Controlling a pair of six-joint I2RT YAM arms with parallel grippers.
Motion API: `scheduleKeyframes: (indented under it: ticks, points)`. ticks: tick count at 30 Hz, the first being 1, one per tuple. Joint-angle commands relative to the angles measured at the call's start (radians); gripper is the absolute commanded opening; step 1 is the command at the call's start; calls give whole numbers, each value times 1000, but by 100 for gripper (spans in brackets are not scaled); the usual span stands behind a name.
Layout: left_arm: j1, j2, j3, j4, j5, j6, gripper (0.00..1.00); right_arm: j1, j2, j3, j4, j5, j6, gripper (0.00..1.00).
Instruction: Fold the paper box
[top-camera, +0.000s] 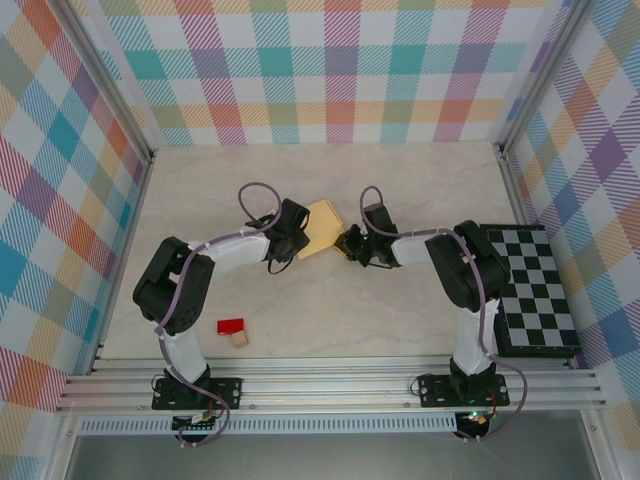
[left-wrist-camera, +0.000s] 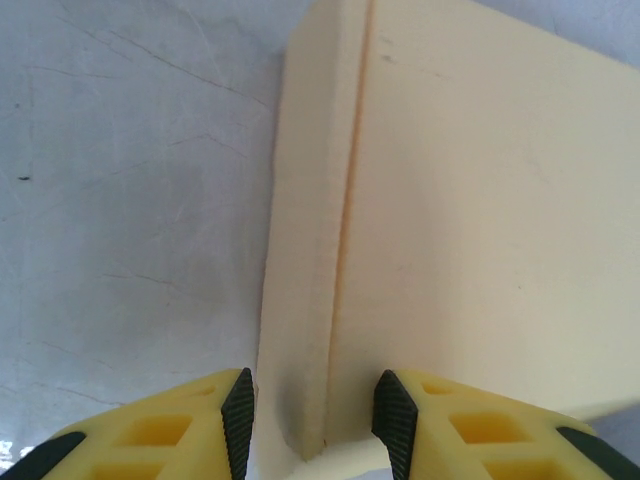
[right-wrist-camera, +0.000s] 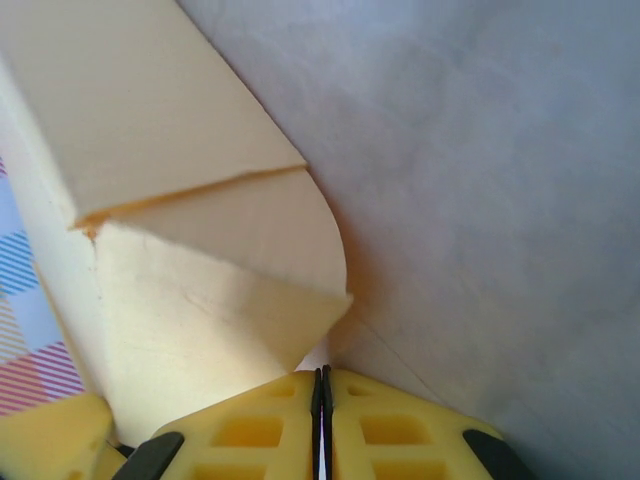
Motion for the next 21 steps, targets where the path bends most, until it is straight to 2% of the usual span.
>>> scheduleKeyframes:
  ticks: [1, 7, 11, 14, 17, 21]
  points:
    - [6, 93, -38, -158, 85, 38, 42, -4, 92, 48, 52, 31, 124, 12]
    - [6, 119, -10, -146, 127, 35, 41, 35, 137, 113, 61, 5, 173, 13]
    - [4, 138, 16, -150, 149, 38, 41, 66, 177, 209, -74, -67, 127, 13]
    - [4, 138, 31, -167, 144, 42, 41, 83, 155, 186, -80, -60, 115, 13]
    - [7, 116, 50, -197, 129, 60, 41, 64, 123, 143, -101, -35, 90, 14]
    - [9, 95, 74, -226, 131, 74, 41, 29, 140, 193, -210, -92, 16, 15]
